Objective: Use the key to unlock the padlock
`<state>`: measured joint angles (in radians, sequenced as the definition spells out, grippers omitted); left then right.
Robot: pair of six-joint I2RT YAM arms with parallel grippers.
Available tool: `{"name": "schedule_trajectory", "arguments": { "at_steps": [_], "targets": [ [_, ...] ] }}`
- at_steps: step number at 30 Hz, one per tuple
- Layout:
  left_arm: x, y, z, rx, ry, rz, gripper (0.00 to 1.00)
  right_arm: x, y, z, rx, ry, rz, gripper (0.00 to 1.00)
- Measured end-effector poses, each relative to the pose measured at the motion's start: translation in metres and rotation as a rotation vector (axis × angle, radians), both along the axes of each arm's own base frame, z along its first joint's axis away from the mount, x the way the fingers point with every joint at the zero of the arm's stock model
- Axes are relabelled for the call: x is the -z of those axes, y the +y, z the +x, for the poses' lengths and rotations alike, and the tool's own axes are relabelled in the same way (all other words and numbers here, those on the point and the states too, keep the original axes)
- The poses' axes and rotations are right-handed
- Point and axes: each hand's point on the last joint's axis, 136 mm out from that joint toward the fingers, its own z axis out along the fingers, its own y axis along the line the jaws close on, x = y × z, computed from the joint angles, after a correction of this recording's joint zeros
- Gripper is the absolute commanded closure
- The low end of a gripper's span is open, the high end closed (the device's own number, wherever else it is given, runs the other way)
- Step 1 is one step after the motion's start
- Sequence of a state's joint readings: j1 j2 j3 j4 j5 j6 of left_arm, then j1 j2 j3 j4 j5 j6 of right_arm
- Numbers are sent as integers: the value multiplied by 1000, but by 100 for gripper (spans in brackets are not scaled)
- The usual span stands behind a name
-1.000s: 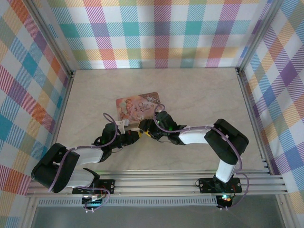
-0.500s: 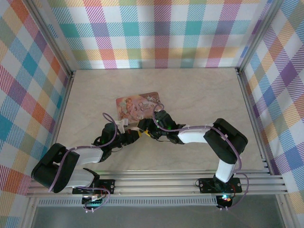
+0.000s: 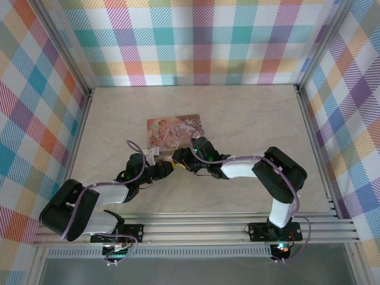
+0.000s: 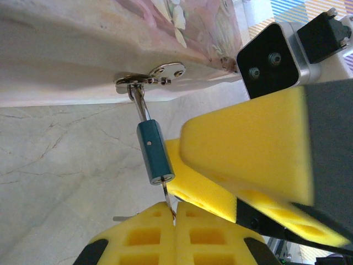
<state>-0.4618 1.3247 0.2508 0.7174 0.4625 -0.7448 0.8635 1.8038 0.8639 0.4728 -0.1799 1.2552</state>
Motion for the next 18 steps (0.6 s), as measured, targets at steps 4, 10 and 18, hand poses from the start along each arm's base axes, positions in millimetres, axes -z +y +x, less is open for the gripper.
{"name": "schedule_trajectory", "arguments": {
  "at_steps": [4,10,18],
  "targets": [
    [0,1,1,-2,0,0,100,-3,7,-9,-38,21,25,39],
    [1,3,4,-2,1,-10,100,-3,10,-8,-53,15,32,52],
    [3,8,13,-29,-9,-19,100,3,7,2,-44,-26,-4,78]
  ]
}}
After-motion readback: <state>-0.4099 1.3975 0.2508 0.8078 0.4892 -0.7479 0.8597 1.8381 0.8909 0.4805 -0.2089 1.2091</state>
